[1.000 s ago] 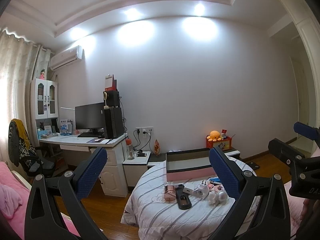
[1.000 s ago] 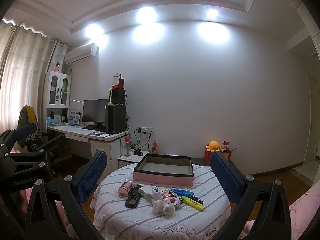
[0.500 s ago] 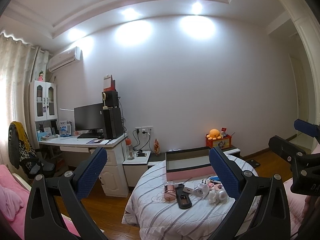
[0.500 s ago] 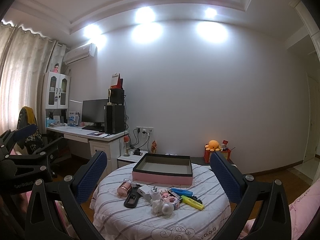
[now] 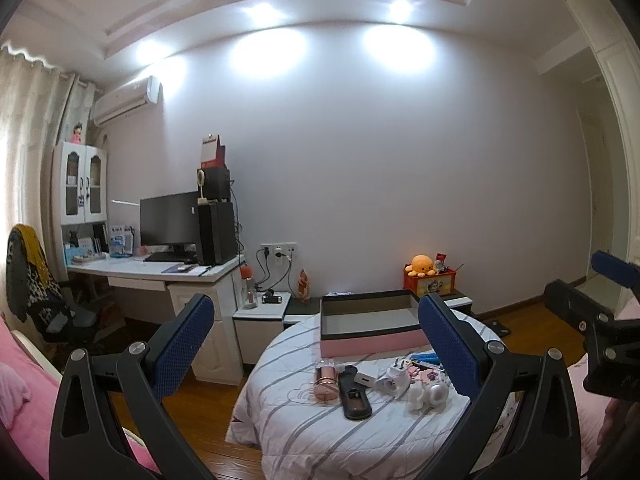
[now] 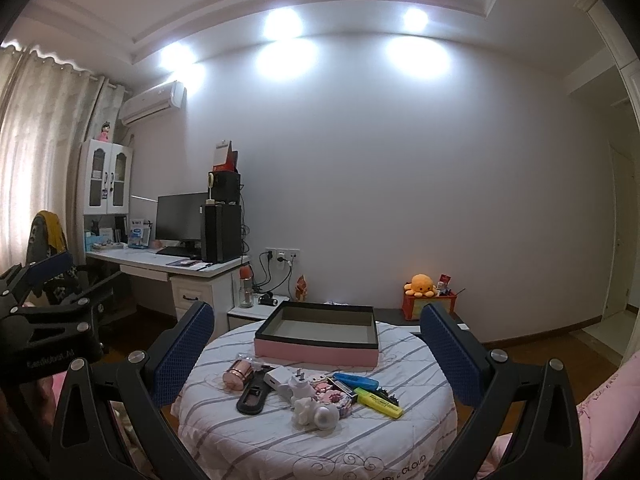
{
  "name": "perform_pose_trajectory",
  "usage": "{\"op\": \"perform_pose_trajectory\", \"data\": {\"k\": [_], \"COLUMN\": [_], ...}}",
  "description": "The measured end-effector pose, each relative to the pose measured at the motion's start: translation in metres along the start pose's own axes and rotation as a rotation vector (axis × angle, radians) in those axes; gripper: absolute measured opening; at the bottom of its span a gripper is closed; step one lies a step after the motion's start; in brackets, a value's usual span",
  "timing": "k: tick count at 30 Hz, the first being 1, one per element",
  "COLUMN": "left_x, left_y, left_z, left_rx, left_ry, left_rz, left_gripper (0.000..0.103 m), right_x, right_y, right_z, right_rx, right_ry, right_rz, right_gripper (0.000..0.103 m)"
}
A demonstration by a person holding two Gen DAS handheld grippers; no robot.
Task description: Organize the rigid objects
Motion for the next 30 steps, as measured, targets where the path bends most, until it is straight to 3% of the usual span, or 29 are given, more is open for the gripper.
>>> {"op": "perform_pose_trajectory", "data": {"k": [7,15,26,30], "left_x": [0.009,0.013,0.008,-0.003], "left_y": [0.043,0.118,0.18,0.192], "left_z": [-0.028,-0.1,-0.176,-0.199], "left_rx": [-0.059,-0.302,-0.536,-0.6], "left_ry": [0.014,0.029,-0.009,-0.032], "left_rz": [-0.022,-0.043,-0.078,-0.058], "left_gripper": [0.103,0.103,0.103,0.103], "right_x": [0.008,0.019,0.033,0.035], "right_y": [0.029,0.091,0.156,0.17], "right_z": [-0.026,-0.093,-0.167,-0.188], "right_rx": [-0.045,-0.237,-0.461,-0.519], "right_ry": [0.013,0.032,0.047,0.059], "right_rz": [0.002,-0.007,-0.018,-0.009], "right_gripper": [0.103,0.103,0.103,0.103]}}
Point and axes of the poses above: each gripper's, at about its wrist camera, not at the fingertips, and y roughly the way its jaws point, x to its right, z to its top, the point moved 8 cm from there along y, roughly the way its jaws point, and after that the axes turned 10 degrees about -z, right-handed, at the moved point
